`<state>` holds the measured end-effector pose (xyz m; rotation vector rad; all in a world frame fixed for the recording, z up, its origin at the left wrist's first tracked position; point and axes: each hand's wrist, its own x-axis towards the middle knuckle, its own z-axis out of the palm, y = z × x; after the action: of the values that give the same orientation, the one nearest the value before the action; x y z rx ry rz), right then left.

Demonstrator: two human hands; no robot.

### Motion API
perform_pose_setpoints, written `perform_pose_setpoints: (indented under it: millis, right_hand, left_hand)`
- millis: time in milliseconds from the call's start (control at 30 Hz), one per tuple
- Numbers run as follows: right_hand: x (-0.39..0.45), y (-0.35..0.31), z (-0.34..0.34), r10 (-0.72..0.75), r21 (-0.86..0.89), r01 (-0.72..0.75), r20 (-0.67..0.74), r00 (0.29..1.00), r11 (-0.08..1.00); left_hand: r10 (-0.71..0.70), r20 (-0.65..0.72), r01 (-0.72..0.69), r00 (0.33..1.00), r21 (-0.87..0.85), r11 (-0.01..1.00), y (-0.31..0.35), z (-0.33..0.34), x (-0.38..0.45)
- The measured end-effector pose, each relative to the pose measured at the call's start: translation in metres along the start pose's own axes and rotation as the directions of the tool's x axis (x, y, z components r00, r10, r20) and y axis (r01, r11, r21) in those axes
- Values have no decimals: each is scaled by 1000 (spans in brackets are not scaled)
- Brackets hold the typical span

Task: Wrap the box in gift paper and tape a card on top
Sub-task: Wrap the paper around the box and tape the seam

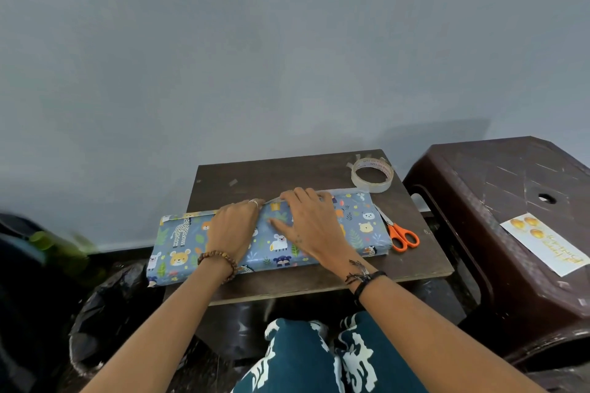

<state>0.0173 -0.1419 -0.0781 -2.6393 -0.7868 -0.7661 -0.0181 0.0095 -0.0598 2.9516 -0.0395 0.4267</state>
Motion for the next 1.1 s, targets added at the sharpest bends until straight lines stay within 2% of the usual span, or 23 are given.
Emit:
perform_pose_setpoints:
  millis: [67,167,300,433,500,800,967,1100]
  right_hand:
    - [0,0,-1,11,-10,-12,-61,998,1000]
    - [3,1,-2,-3,-56,0,-43,999,998]
    - [1,2,4,-25,73,24,1,1000,997]
    - [-1,0,3,4,106,-8,39,999,994]
    - [-2,-1,1,18,120,-24,51,999,992]
    - [-3,-5,-6,47,153,-57,68,997,987]
    - [-3,-5,-7,61,162,-73,82,995,984]
    - [-3,-6,-11,58,184,-75,97,994,980]
  left_hand:
    - [-12,-27,11,1000,-25,1000,-2,3,-3]
    - [-24,-26,23,999,-48,999,-3,5,-3]
    - [47,-14,-48,999,-63,997,-7,5,-6]
    - [84,132,-76,988,-66,995,-8,-4,-9]
    - [74,152,-66,986,-53,996,-7,-6,-10]
    - [-71,57,79,996,-161,984,-6,0,-25]
    - [-98,76,97,992,11,995,-11,6,-35]
    - [-285,117,281,951,49,958,-15,5,-42]
